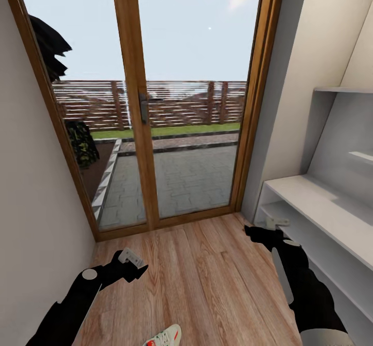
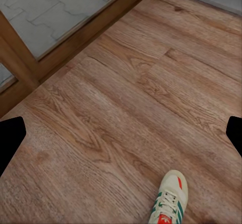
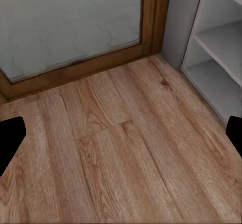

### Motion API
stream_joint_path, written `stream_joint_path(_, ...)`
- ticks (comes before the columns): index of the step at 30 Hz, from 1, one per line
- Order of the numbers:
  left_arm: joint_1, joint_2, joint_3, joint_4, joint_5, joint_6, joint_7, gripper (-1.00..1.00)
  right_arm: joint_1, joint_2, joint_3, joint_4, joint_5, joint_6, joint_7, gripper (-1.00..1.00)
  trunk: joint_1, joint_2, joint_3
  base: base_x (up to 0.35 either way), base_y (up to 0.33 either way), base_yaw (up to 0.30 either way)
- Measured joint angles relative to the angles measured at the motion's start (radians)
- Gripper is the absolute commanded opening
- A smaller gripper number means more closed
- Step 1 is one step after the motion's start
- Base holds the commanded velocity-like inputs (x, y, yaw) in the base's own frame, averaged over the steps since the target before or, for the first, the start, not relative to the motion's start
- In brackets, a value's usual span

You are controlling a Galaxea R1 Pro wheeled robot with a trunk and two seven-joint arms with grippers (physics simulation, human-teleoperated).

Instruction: Pick up the two gym shoes and the two sandals from the corridor floor and place them onto the hallstand (shoe rack) in the corridor, making sure they are on the rack and not on the floor. Arrange them so the two gym shoes are next to each other and the two sandals are next to each other.

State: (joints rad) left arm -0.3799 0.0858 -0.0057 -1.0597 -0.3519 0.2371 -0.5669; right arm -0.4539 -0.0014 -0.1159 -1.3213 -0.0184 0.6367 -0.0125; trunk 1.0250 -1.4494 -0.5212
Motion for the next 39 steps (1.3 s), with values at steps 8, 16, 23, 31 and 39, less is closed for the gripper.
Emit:
stream_joint_path(8,0.0,0.0,0.0,-0.001,0.0,0.0,0.0,1.0,0.0,0.0,0.0,0.003,-0.037,0.001,0.005,1.0,0.0,0.0,0.0,0.0,0.0,0.0)
stream_joint_path(16,0.0,0.0,-0.001,0.0,0.0,0.0,-0.001,1.0,0.001,0.0,0.003,0.006,-0.072,-0.007,0.005,1.0,0.0,0.0,0.0,0.0,0.0,0.0)
stream_joint_path(23,0.0,0.0,-0.001,0.0,0.0,0.0,-0.001,1.0,0.002,0.0,0.002,0.005,-0.074,-0.008,0.007,1.0,0.0,0.0,0.0,0.0,0.03,0.0)
stream_joint_path(31,0.0,0.0,-0.003,0.0,0.0,0.0,-0.002,1.0,0.003,0.0,0.003,0.005,-0.074,-0.008,0.007,1.0,0.0,0.0,0.0,0.0,0.082,-0.052)
stream_joint_path(39,0.0,0.001,-0.003,0.0,-0.004,0.0,-0.002,1.0,0.003,0.0,0.003,0.005,-0.074,-0.008,0.007,1.0,0.0,0.0,0.0,0.0,0.008,-0.188)
